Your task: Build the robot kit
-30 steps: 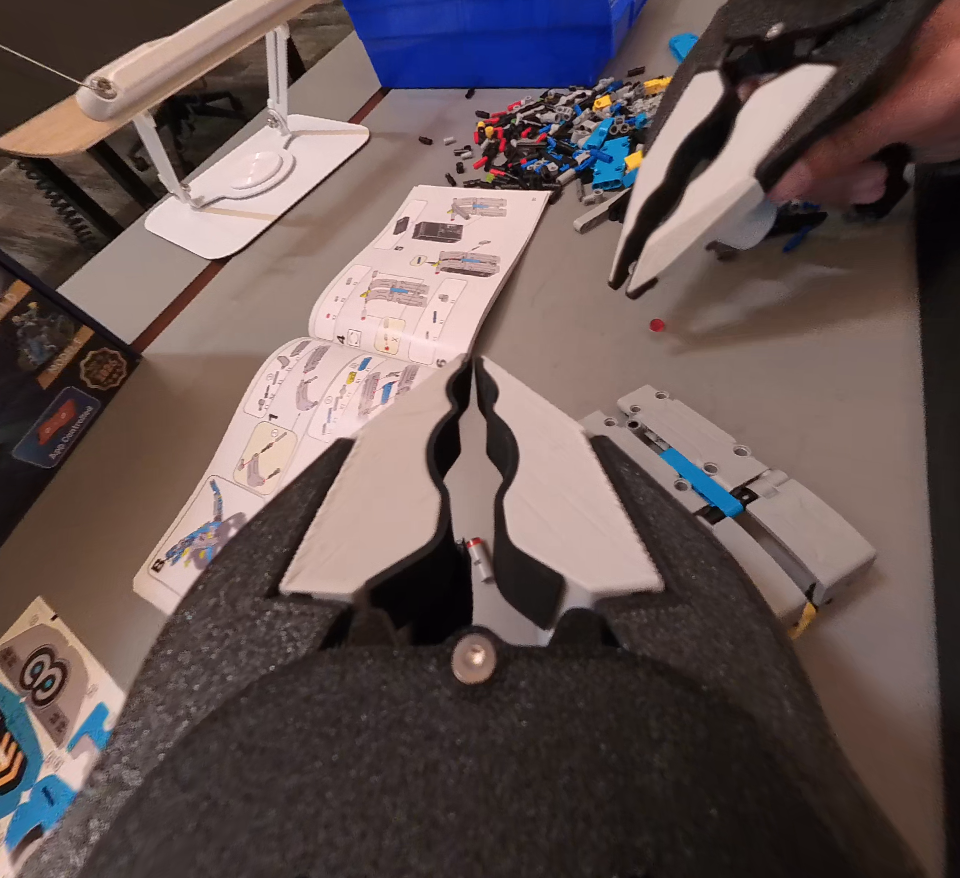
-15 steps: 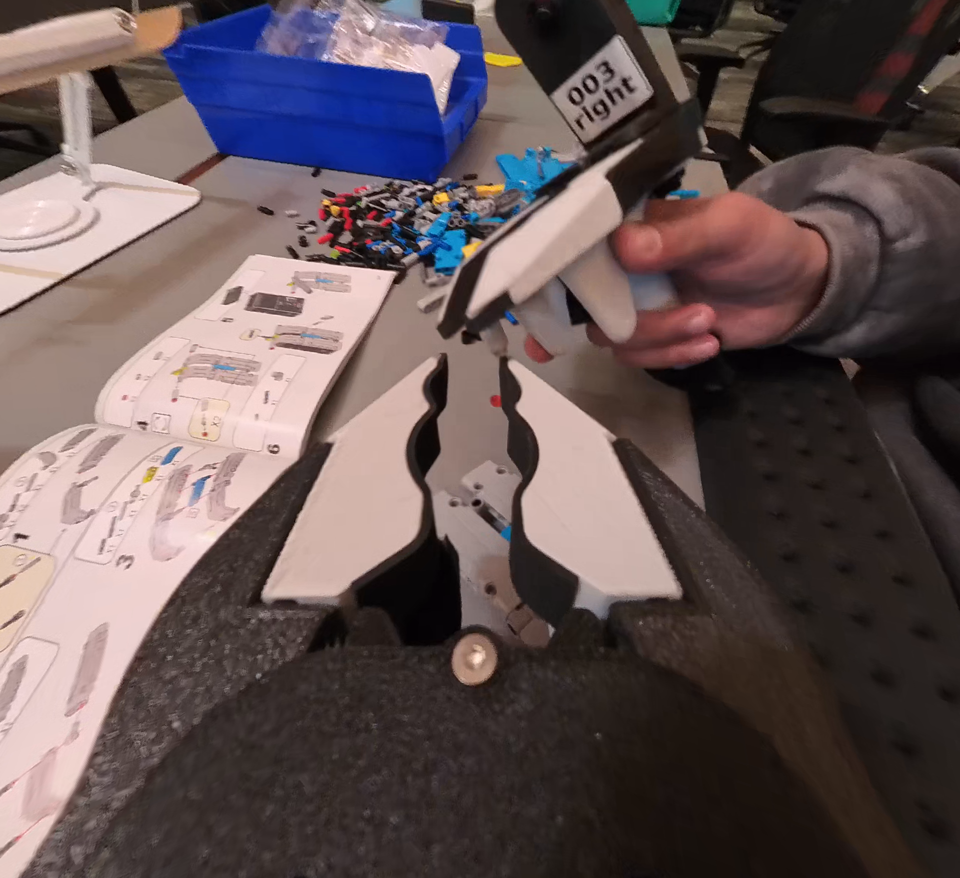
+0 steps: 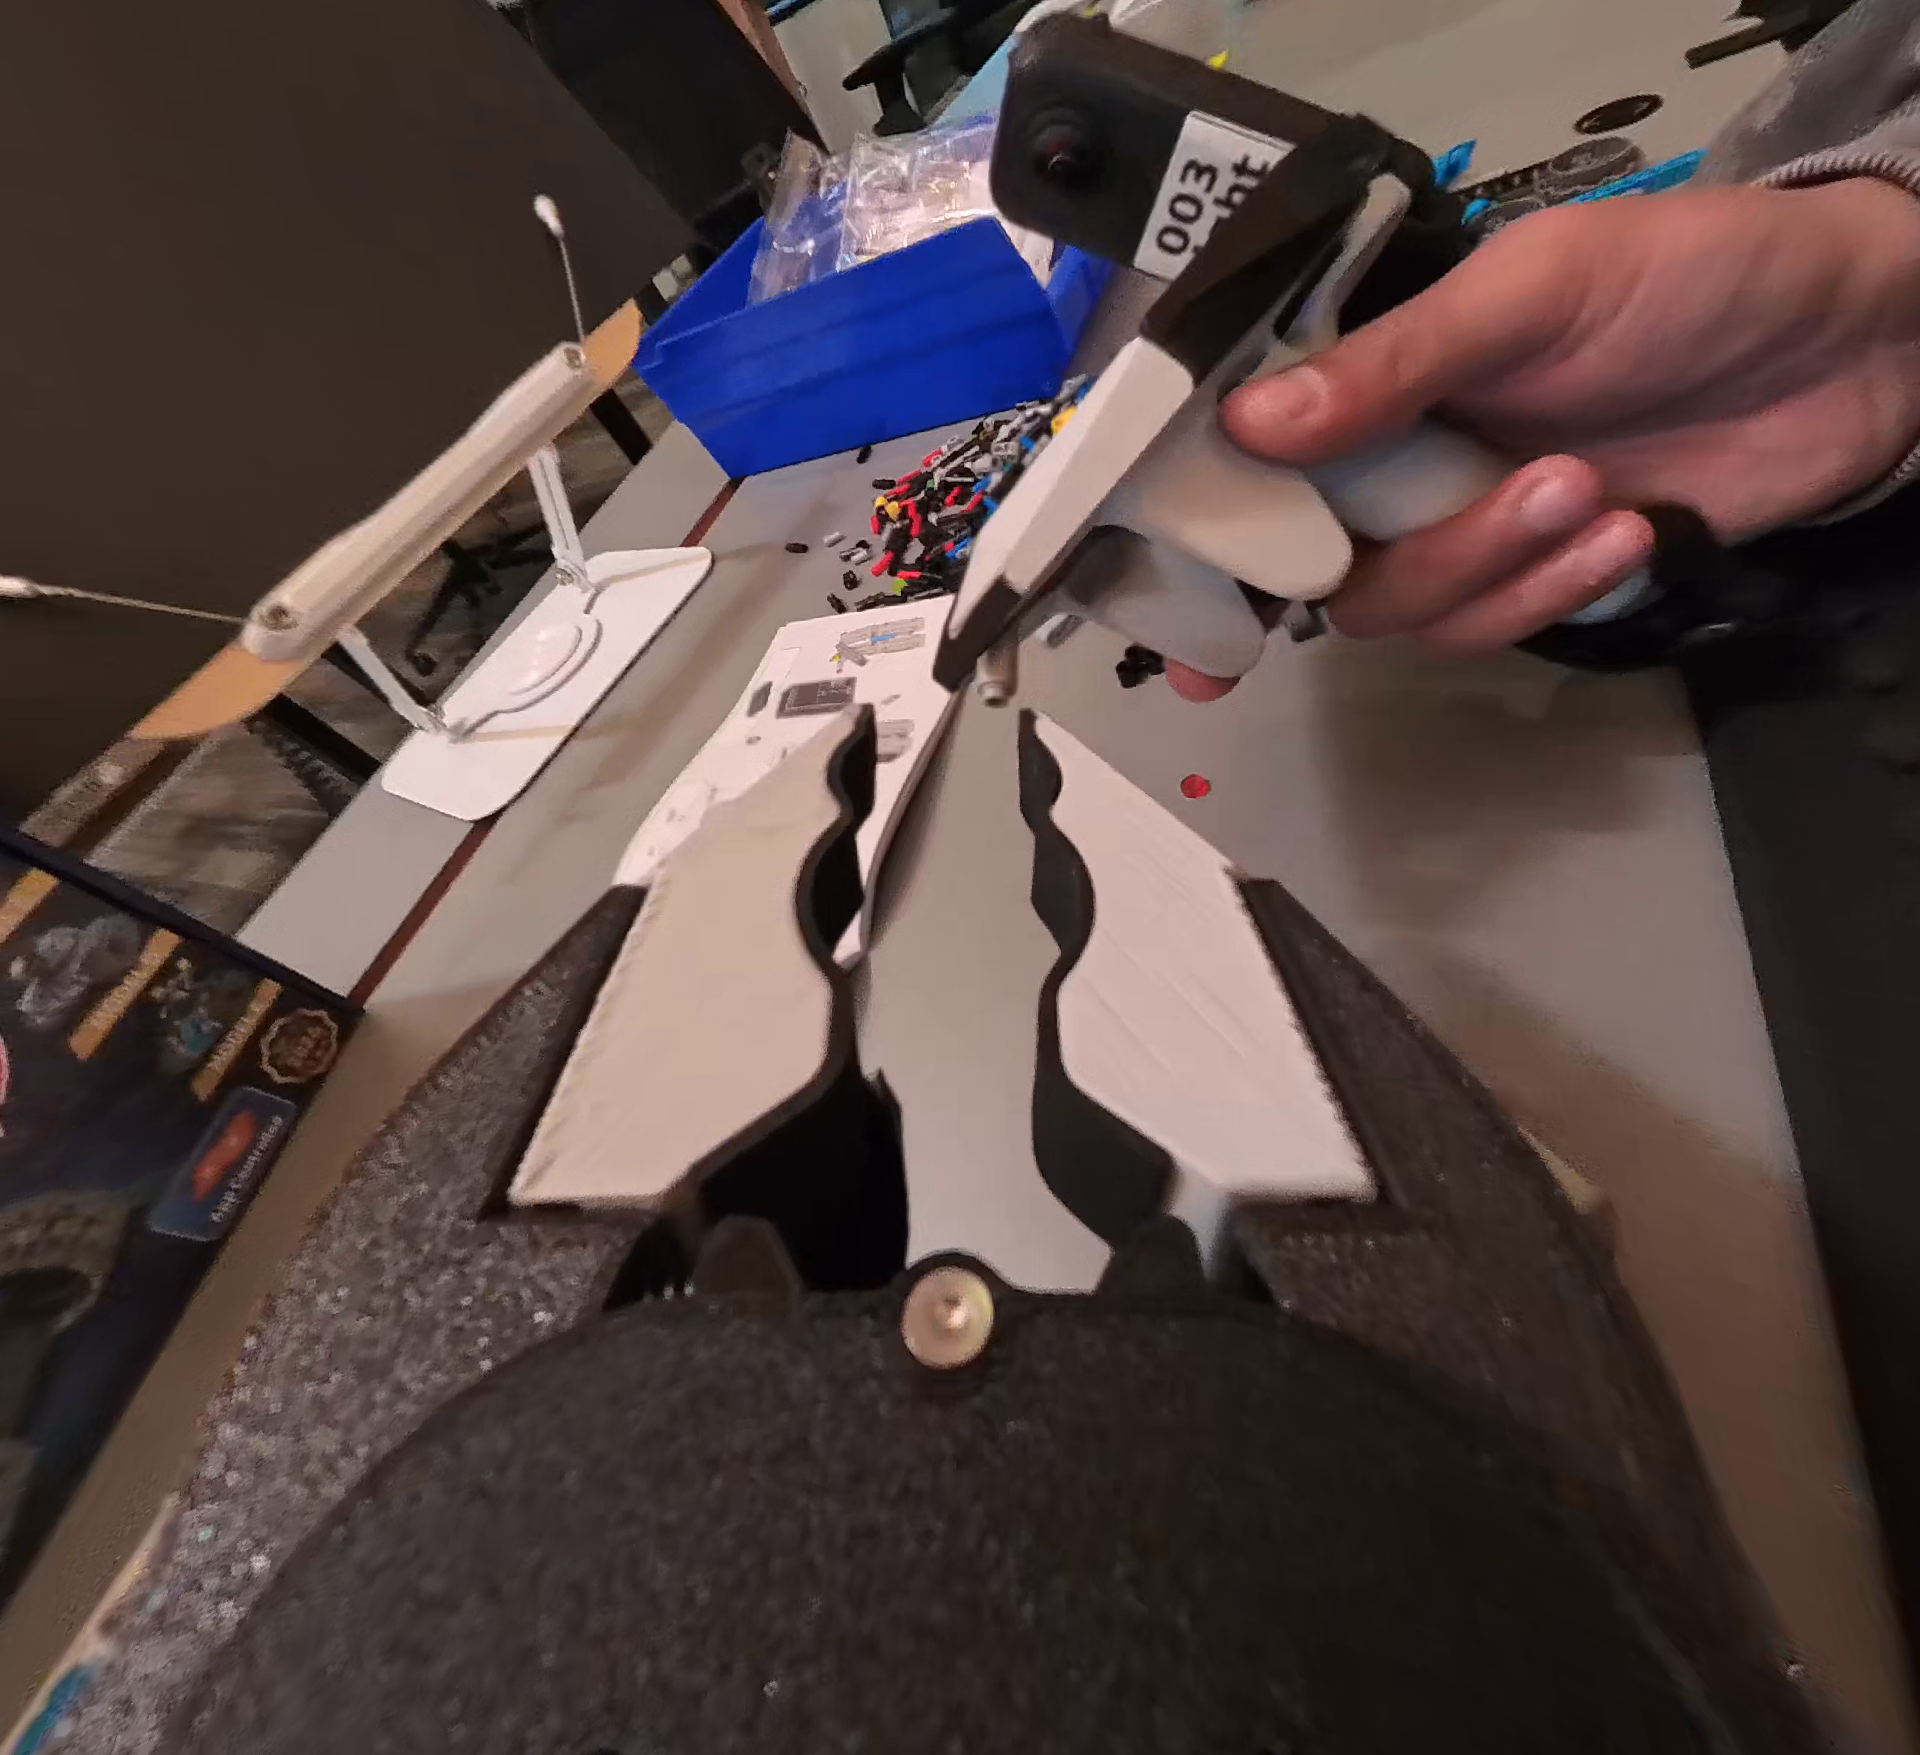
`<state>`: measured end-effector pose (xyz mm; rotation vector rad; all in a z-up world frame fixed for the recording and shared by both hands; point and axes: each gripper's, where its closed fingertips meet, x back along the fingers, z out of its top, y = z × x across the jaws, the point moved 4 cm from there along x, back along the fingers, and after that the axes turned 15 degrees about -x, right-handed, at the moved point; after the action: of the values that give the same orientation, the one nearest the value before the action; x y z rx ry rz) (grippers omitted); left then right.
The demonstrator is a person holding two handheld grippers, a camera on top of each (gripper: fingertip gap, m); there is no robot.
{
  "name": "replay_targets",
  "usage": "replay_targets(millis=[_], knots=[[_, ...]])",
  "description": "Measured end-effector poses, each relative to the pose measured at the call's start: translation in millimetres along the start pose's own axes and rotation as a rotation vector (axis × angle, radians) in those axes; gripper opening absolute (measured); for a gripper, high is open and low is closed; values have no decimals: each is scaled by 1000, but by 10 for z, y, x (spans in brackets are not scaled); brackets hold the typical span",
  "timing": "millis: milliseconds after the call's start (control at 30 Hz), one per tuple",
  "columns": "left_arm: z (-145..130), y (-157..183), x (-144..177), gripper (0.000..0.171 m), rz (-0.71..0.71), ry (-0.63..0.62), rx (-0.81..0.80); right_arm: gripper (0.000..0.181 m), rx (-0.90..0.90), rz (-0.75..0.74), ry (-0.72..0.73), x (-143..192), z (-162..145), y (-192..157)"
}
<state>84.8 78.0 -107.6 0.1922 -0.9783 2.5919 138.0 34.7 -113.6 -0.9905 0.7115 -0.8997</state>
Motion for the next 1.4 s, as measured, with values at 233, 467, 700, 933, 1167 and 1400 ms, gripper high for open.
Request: replay_targets(millis=[233,467,700,933,1167,1400], knots=[[142,61,33,10,88,37,-183,6,-83,88,-22,-28,-51,-48],[171,81,70,7,83,59,-231,7,-79,117,-138,7,-98,-61],[164,56,38,7,123,34,-217,7,-103,129,-82,-3,-71,-51],[152,99,10,7,101,34,-229,6,-52,84,-94,33,-84,-33],[154,134,9,7,102,33,-281,6,-34,66,-120,50,-99,-31],[139,170,2,7,78,36,-297,6,-26,57,-153,69,-111,-14]])
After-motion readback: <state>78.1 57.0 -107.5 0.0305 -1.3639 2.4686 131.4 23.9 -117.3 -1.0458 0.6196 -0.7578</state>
